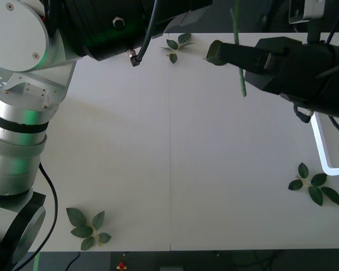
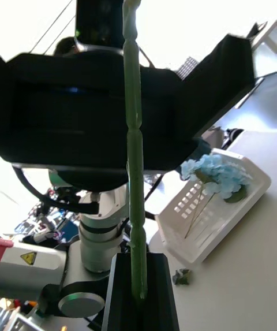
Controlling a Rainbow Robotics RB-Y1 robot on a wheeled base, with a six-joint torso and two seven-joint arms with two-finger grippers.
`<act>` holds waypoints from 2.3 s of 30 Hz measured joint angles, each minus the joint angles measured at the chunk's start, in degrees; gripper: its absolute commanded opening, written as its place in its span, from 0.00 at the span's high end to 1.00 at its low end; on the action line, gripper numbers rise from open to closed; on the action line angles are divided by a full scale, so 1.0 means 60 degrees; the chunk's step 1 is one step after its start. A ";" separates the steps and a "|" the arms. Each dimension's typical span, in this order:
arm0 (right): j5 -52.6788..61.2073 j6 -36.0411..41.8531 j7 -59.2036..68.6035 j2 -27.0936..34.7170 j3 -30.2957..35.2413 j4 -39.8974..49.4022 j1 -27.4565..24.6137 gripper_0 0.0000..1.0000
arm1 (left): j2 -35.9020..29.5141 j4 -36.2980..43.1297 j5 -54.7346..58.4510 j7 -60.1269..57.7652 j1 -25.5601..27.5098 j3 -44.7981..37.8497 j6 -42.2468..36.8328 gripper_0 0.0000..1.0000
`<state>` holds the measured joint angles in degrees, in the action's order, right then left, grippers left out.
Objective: Place the red flowers into the right box and the blue flowers into the left box. If a person shows an open palm, hand one flower to the person first, then continue sorting.
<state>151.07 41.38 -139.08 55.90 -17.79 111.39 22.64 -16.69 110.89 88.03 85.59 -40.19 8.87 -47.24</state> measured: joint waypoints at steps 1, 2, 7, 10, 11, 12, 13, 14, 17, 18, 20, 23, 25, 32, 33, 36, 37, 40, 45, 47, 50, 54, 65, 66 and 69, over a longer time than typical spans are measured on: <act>0.0000 -0.0020 0.0039 0.0092 0.0067 0.0000 -0.0032 1.00 | 0.0000 0.0000 0.0000 0.0000 0.0000 0.0000 0.0000 0.00; 0.0000 -0.0038 0.0079 0.0210 0.0155 0.0000 -0.0085 1.00 | 0.0000 0.0000 0.0000 0.0000 0.0000 0.0000 0.0000 0.00; -0.0118 -0.0046 0.0304 0.1070 0.0985 0.0000 -0.0819 1.00 | -0.0005 -0.0044 0.0000 0.0000 0.0026 0.0035 -0.0001 0.00; -0.0850 -0.0036 0.0962 0.1626 0.1863 -0.0002 -0.1551 1.00 | -0.0085 -0.0033 0.0000 0.0000 0.0032 0.0066 0.0024 0.00; -0.1160 -0.0004 0.1355 0.1766 0.2161 -0.0010 -0.1780 1.00 | -0.0147 -0.0013 0.0004 0.0000 0.0041 0.0070 0.0031 0.00; -0.1556 0.0124 0.1825 0.1902 0.2524 -0.0048 -0.2036 1.00 | -0.0252 0.0028 0.0021 0.0000 0.0061 0.0069 0.0052 0.00; -0.1932 0.0346 0.2252 0.2002 0.2867 -0.0119 -0.2250 1.00 | -0.0380 0.0080 0.0045 0.0000 0.0083 0.0069 0.0083 0.00; -0.2269 0.0617 0.2631 0.2083 0.3223 -0.0220 -0.2450 1.00 | -0.0536 0.0146 0.0062 0.0000 0.0109 0.0064 0.0096 0.00; -0.3374 0.1601 0.3241 0.2211 0.4143 -0.0765 -0.2792 1.00 | -0.1091 0.0388 0.0074 0.0000 0.0190 -0.0117 -0.0273 0.00; -0.3833 0.1975 0.3335 0.2224 0.4411 -0.1019 -0.2830 1.00 | -0.1279 0.0441 0.0077 0.0000 0.0205 -0.0335 -0.0854 0.00; -0.4799 0.2637 0.3678 0.2227 0.4874 -0.1464 -0.2843 1.00 | -0.1575 0.0508 0.0084 0.0000 0.0217 -0.1064 -0.2771 0.00; -0.6214 0.3439 0.4691 0.2243 0.5409 -0.2011 -0.2843 1.00 | -0.1917 0.0572 0.0282 0.0000 0.0318 -0.2445 -0.4700 0.00; -0.7194 0.3960 0.5207 0.2252 0.5677 -0.2293 -0.2843 1.00 | -0.2259 0.0593 0.0781 0.0000 0.0483 -0.3065 -0.5284 0.00; -1.0333 0.5065 0.6083 0.2262 0.6020 -0.2936 -0.2845 1.00 | -0.4914 0.1028 0.2362 0.0428 0.1830 -0.2798 -0.4373 0.00; -1.0747 0.5171 0.6365 0.2262 0.6020 -0.3038 -0.2845 1.00 | -0.5371 0.1111 0.2595 0.0732 0.2083 -0.2579 -0.3937 0.00; -1.1714 0.5289 0.6764 0.2262 0.6012 -0.3322 -0.2846 1.00 | -0.6601 0.1357 0.3024 0.2155 0.2748 -0.1799 -0.2709 0.00; -1.1999 0.5288 0.6790 0.2262 0.6002 -0.3408 -0.2847 1.00 | -0.6967 0.1441 0.3118 0.2794 0.2942 -0.1525 -0.2293 0.00; -1.2827 0.5100 0.6799 0.2262 0.5826 -0.3643 -0.2848 1.00 | -0.7807 0.1659 0.3217 0.4204 0.3381 -0.0819 -0.1298 0.00; -1.3557 0.4141 0.6893 0.2263 0.5175 -0.4127 -0.2848 1.00 | -0.8647 0.1762 0.3224 0.4578 0.3548 0.0146 -0.0017 0.00; -1.3793 0.3723 0.6969 0.2263 0.4875 -0.4285 -0.2848 1.00 | -0.8882 0.1762 0.3225 0.4650 0.3548 0.0463 0.0360 0.00; -1.4142 0.3026 0.7044 0.2263 0.4433 -0.4519 -0.2848 1.00 | -0.9223 0.1748 0.3226 0.5249 0.3548 0.0845 0.0740 0.00; -1.4765 0.2291 0.7044 0.2263 0.3944 -0.4779 -0.2848 1.00 | -0.9562 0.1608 0.3232 0.7373 0.3549 0.1219 0.0827 0.00; -1.5094 0.1745 0.7044 0.2263 0.3650 -0.4943 -0.2848 0.00 | -0.9316 0.0826 0.3238 0.8267 0.3637 0.1407 0.0823 0.00; -1.5092 0.1745 0.7044 0.2263 0.3650 -0.4943 -0.2848 0.00 | -0.9316 0.0826 0.3238 0.8267 0.3637 0.1407 0.0823 0.00; -1.5067 0.1745 0.7044 0.2263 0.3649 -0.4943 -0.2848 0.00 | -0.9316 0.0826 0.3238 0.8267 0.3637 0.1407 0.0822 0.00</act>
<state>60.67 51.85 -96.82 69.48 4.11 81.73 5.55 -72.59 115.85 107.45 135.19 -18.37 17.31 -42.31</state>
